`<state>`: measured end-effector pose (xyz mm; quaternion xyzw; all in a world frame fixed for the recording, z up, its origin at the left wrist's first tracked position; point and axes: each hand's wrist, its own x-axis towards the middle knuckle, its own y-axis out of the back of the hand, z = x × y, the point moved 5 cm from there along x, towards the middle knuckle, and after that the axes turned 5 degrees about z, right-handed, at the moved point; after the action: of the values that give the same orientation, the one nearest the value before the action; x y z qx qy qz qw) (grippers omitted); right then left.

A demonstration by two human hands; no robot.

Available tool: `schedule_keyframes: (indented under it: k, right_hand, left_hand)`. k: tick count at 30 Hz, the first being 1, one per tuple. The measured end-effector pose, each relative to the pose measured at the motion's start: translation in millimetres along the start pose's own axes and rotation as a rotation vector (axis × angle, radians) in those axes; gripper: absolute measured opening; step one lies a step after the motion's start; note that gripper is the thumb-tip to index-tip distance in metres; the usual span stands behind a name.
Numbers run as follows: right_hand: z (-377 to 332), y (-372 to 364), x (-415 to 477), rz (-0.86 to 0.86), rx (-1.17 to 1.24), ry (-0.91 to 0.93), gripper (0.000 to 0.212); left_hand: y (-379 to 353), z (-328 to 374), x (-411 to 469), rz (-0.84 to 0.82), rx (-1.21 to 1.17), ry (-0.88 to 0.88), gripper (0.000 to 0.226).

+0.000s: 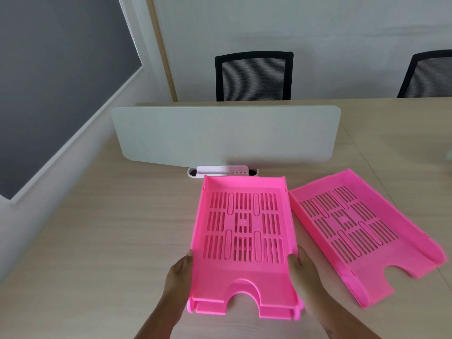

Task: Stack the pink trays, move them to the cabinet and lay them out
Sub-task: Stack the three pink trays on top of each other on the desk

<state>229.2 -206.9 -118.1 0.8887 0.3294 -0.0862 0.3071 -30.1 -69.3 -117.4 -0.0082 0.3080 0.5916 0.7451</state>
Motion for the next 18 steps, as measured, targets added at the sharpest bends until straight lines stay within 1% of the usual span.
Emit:
schedule_keyframes:
  k: [5,6,7,8,9,11,13,18]
  right_hand:
    - [-14.3,-5.7,14.6,-0.013,0.029,-0.037,0.02]
    - [-12.7,-5.7,15.1,-0.019,0.016,-0.037,0.025]
    - [-8.1,-6.0,14.9,-0.023,-0.01,-0.031,0.035]
    - [-1.5,-6.3,12.5,-0.027,-0.031,-0.027,0.044]
    - [6.0,-6.4,7.3,-0.031,-0.052,-0.03,0.048]
    - [22.5,-8.5,-5.4,-0.044,-0.08,-0.049,0.049]
    - [30.0,-9.7,-18.4,-0.054,-0.07,-0.057,0.043]
    - [20.2,-22.3,-14.1,-0.057,-0.082,-0.056,0.039]
  left_hand:
    - [-2.3,9.6,13.0,-0.039,-0.039,0.038,0.057]
    - [-1.4,8.7,12.4,-0.041,-0.034,0.037,0.055]
    - [-0.4,6.6,10.1,-0.042,-0.032,0.026,0.051]
    - [0.5,3.2,6.5,-0.042,-0.021,0.001,0.045]
    - [1.1,-1.6,2.3,-0.044,-0.002,-0.037,0.039]
    - [2.3,-11.2,-6.5,-0.06,0.068,-0.128,0.03]
    - [4.4,-20.1,-9.6,-0.072,0.13,-0.182,0.029]
    - [13.4,-24.8,2.0,-0.063,0.19,-0.149,0.03]
